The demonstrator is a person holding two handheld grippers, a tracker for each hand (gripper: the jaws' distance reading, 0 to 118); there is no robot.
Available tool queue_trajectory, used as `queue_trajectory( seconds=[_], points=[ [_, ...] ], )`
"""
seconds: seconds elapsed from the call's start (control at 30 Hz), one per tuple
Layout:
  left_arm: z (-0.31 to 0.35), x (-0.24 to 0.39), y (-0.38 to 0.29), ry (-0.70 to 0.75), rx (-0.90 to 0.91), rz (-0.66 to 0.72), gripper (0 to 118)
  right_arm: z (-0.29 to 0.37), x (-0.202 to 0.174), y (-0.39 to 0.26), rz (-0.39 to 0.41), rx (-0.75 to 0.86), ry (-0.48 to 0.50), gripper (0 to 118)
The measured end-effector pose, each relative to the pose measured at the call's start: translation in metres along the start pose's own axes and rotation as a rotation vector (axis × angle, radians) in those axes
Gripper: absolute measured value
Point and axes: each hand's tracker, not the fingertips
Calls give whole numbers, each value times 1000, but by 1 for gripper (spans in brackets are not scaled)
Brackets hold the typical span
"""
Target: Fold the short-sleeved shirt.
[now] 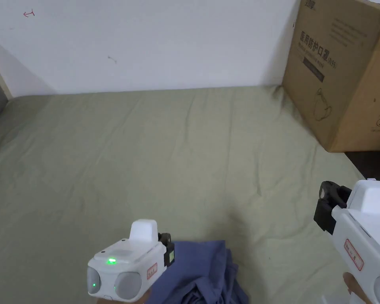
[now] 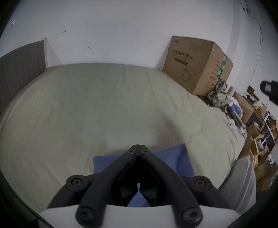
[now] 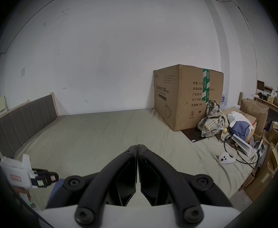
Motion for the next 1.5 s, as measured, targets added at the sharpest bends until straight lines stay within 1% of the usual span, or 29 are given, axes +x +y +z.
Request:
queue_trajectory(
  seconds=[0.07, 0.23, 0.3, 0.47, 0.63, 0.73, 0.8, 0.87, 0.97, 1.1, 1.2, 1.37, 1.5],
  points=[
    [-7, 7, -13, -6, -25, -43, 0, 0, 0, -1, 2, -3, 0, 0],
    [-21, 41, -41, -111, -103, -121, 0, -1, 6, -4, 3, -14, -9, 0],
    [-29, 54, -51, -118, -134, -157, 0, -1, 10, -6, 1, -20, -17, 0],
    [-50, 79, -72, -121, -189, -196, 0, -1, 17, -10, -6, -34, -37, 0],
    [-59, 87, -77, -71, -191, -160, 0, -1, 20, -12, -9, -42, -45, 0],
    [-56, 83, -75, -78, -185, -158, 0, -1, 18, -12, -17, -40, -41, 0],
    [-46, 78, -64, -97, -183, -105, 0, 1, 15, -9, -20, -34, -32, 0],
    [-26, 75, -51, -143, -69, -61, 0, 4, 11, -5, -15, -21, -22, 0],
    [9, 74, -17, -134, 50, -101, 0, 7, 5, 1, -9, 0, 0, 0],
    [61, 62, 31, -140, 211, -93, 0, 11, -7, 11, -2, 31, 28, 0],
    [95, 48, 59, -85, 334, -129, 0, 15, -16, 18, 0, 60, 51, 0],
    [133, 18, 88, -10, 484, -96, 0, 19, -31, 28, 9, 116, 74, 0],
    [154, -4, 100, 88, 545, -104, 0, 21, -42, 33, 15, 155, 84, 0]
  ],
)
